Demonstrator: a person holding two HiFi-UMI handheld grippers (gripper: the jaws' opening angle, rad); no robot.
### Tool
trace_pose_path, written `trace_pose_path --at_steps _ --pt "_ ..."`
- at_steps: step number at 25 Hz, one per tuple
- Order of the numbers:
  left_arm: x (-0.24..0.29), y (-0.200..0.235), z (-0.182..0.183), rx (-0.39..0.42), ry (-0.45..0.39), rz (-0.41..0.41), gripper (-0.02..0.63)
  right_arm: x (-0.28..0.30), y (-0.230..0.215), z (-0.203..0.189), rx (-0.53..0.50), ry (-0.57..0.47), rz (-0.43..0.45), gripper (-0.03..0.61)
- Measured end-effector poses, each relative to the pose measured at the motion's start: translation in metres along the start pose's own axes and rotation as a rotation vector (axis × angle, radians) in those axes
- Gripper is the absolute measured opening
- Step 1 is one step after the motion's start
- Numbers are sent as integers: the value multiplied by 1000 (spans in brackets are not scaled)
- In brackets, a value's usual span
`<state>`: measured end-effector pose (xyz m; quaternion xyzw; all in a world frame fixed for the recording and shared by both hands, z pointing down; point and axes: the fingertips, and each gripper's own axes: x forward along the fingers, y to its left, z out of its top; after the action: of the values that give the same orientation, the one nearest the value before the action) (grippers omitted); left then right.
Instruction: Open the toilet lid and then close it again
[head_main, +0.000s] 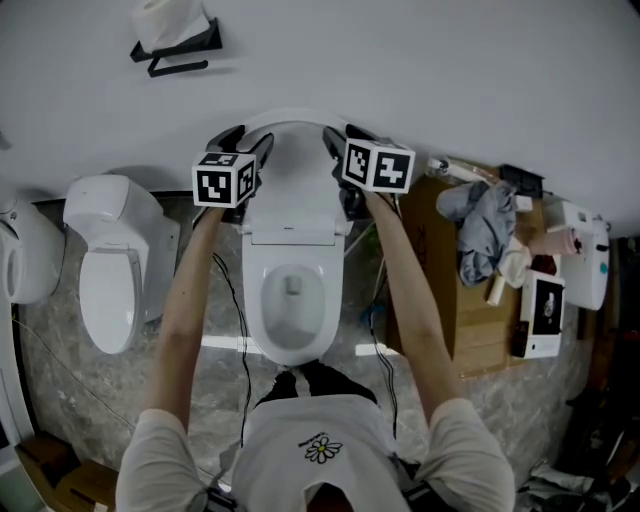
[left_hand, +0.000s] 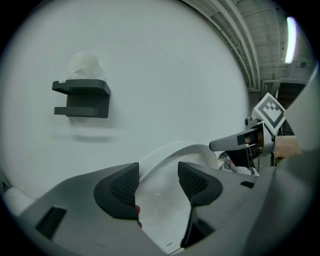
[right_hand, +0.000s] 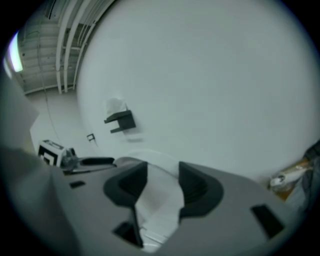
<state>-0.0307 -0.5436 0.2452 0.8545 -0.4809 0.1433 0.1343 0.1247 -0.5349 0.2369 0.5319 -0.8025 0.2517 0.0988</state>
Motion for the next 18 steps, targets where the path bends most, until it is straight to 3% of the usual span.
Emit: trace_pose_path --at_steps 4,8,13,18 --pt "-19 -8 13 10 -38 4 261 -22 12 16 -43 -59 -8 209" --pt "-60 -23 45 24 -140 4 261 -64 38 34 -127 -156 -8 209" --pt "-152 -64 87 9 -324 5 226 -152 95 48 -252 -354 -22 166" --pt "-260 -110 95 35 -470 46 152 -247 155 34 -296 -535 -31 112"
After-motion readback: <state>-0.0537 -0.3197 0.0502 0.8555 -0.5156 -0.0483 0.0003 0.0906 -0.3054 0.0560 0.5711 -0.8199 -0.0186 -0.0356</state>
